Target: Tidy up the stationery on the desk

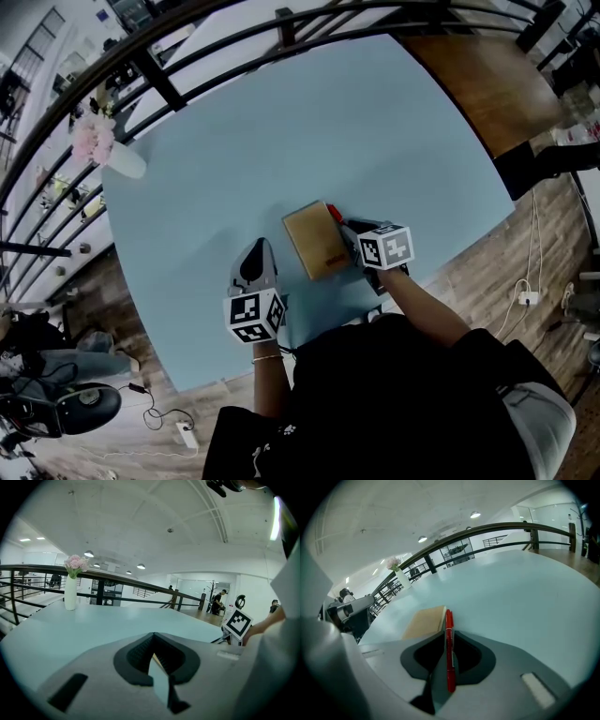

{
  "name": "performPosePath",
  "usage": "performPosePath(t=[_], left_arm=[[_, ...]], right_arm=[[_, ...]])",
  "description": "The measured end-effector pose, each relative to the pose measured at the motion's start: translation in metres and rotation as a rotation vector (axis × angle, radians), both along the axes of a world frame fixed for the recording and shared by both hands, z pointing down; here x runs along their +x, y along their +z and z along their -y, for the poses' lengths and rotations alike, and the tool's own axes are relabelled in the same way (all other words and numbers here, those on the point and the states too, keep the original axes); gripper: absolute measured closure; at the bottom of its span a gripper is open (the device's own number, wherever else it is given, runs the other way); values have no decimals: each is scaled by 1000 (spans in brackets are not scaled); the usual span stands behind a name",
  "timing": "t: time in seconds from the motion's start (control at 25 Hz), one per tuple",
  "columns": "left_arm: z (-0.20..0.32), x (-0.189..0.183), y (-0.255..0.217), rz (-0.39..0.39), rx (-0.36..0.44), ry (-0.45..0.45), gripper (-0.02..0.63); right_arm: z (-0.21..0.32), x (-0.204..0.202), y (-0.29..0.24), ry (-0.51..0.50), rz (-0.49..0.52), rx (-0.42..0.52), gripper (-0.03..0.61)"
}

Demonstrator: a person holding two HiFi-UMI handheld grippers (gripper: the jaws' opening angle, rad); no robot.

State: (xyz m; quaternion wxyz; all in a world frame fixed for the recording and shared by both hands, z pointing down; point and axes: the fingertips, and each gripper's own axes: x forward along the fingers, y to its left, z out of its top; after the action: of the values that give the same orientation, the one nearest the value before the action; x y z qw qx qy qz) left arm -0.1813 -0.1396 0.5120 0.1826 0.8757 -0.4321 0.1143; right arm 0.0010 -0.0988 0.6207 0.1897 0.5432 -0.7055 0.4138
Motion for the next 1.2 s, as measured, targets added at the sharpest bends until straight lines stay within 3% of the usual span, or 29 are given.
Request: performPosePath(t=[0.16,0.4,0.84,1.2], left_arm=[[2,1,-2,5,4,-9,617],[0,13,-7,9,17,-8,617],[-7,48,-29,30,67,16,617],[-24,70,-50,45,105,29,617]], right_arm=[[3,6,-6,16,3,27,505],[16,20,-35,24,-7,148,546],[27,34,-111,-119,-141,427,568],[14,21,-157,-251,-114,567,568]])
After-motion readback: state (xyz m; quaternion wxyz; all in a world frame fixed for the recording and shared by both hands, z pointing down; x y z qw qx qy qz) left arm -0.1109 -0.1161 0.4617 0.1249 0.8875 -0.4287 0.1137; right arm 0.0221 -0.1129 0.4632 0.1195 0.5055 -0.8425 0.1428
